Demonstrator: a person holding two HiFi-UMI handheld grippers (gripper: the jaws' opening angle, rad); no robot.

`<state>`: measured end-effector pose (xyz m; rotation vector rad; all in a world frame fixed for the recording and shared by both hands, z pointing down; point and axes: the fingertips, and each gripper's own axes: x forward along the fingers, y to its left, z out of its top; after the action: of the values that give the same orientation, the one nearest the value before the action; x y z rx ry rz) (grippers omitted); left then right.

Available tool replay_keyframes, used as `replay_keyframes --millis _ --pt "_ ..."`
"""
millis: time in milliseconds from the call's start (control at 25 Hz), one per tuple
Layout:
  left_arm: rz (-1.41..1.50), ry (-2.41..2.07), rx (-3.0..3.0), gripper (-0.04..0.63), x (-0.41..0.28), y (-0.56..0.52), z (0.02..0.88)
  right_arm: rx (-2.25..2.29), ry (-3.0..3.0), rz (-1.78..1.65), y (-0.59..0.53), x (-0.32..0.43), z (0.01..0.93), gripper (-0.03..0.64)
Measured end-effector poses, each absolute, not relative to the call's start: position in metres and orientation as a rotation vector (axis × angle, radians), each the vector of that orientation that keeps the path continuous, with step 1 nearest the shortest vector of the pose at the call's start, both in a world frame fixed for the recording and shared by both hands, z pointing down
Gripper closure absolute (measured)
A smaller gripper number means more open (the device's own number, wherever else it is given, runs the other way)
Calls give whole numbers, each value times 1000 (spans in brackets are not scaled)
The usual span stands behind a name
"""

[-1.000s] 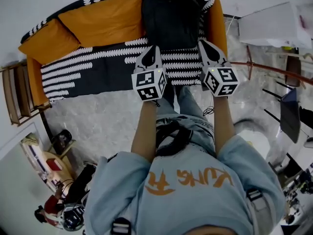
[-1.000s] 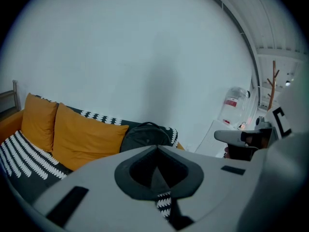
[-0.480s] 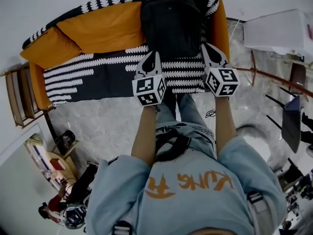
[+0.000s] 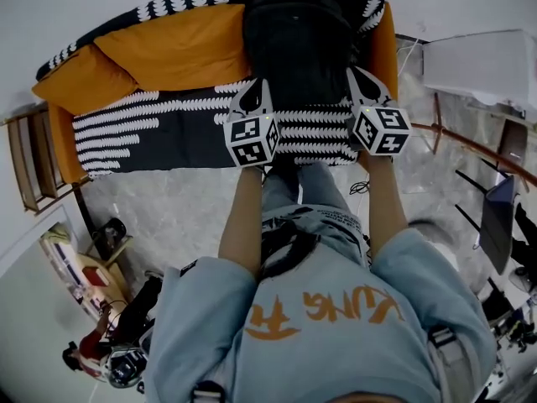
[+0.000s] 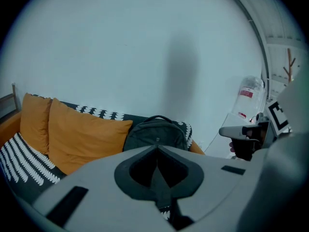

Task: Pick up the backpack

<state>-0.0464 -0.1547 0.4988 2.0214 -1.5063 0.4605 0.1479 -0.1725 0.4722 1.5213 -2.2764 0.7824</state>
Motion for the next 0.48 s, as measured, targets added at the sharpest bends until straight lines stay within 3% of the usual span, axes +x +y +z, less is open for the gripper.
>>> replay_keyframes --millis 480 --pt "511 -1467 2002 575 -43 -200 534 1599 -2245 832 -242 159 499 617"
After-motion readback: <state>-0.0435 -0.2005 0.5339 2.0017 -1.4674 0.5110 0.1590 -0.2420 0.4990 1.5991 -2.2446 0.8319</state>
